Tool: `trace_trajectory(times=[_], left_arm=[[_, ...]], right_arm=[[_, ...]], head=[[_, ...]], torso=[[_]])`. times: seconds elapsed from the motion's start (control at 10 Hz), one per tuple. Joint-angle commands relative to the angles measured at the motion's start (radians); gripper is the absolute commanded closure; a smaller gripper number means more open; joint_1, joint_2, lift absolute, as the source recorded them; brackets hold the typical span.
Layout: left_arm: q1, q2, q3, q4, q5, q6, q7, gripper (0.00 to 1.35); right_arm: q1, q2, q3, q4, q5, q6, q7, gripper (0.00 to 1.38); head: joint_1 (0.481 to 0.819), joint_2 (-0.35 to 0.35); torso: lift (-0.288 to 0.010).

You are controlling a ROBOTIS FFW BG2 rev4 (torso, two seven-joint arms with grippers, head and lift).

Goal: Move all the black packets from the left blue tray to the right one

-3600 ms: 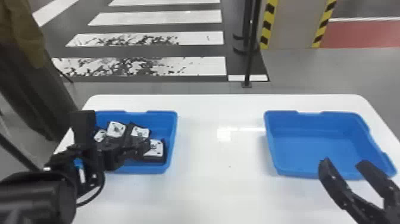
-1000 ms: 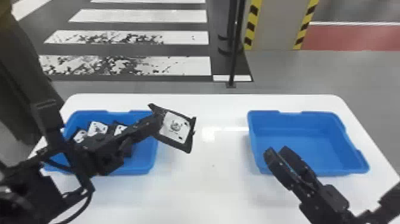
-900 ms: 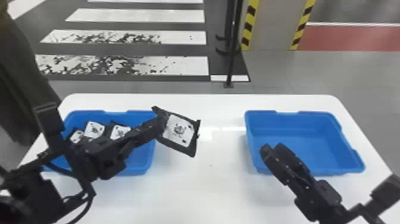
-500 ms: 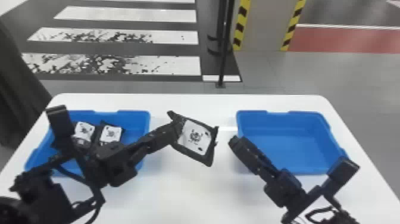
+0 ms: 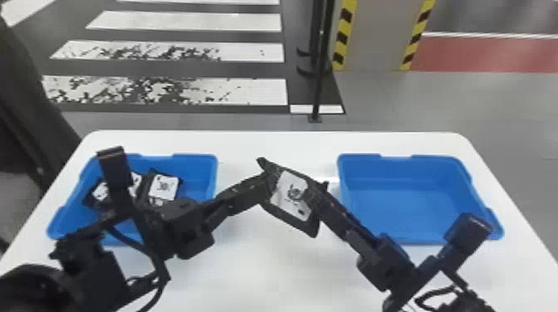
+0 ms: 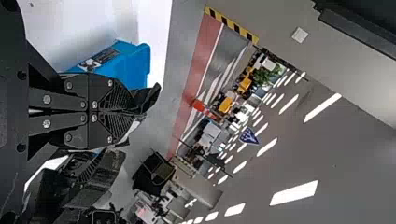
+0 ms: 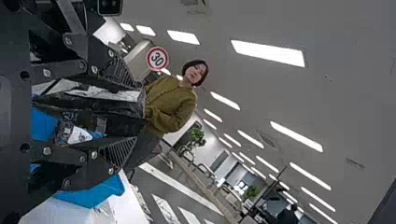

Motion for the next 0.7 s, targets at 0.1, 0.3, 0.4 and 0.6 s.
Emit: trace_trajectory(times=[0.1,0.3,0.4,0.6], left_arm=[[-0.002,-0.002,0.0,0.007,0.003,-0.002,0.0,1.21],[0.0,-0.004,0.0,0.012,0.007,-0.007,0.0,1.21],[0.007,-0.007,0.004,0.014,0.013,-0.029,0.008,1.09],[0.049,-0.025,0.076,0.014,0.005,-0.036,0.015,0.38]], right_arm=[[-0.005,-0.007,0.021,-0.019,0.049,0.06,0.014,1.28],[-0.007,-0.007,0.025,-0.007,0.027,0.05,0.015,1.28],[-0.009,-0.007,0.025,0.01,-0.001,0.041,0.015,1.28],[-0.061,-0.01,-0.015,0.082,-0.021,0.021,0.012,1.28]], head=[[0.695,0.011],[0.695,0.032],[0.695,0.033],[0.695,0.037]], torso=[[-0.14],[-0.14],[-0.14],[-0.14]])
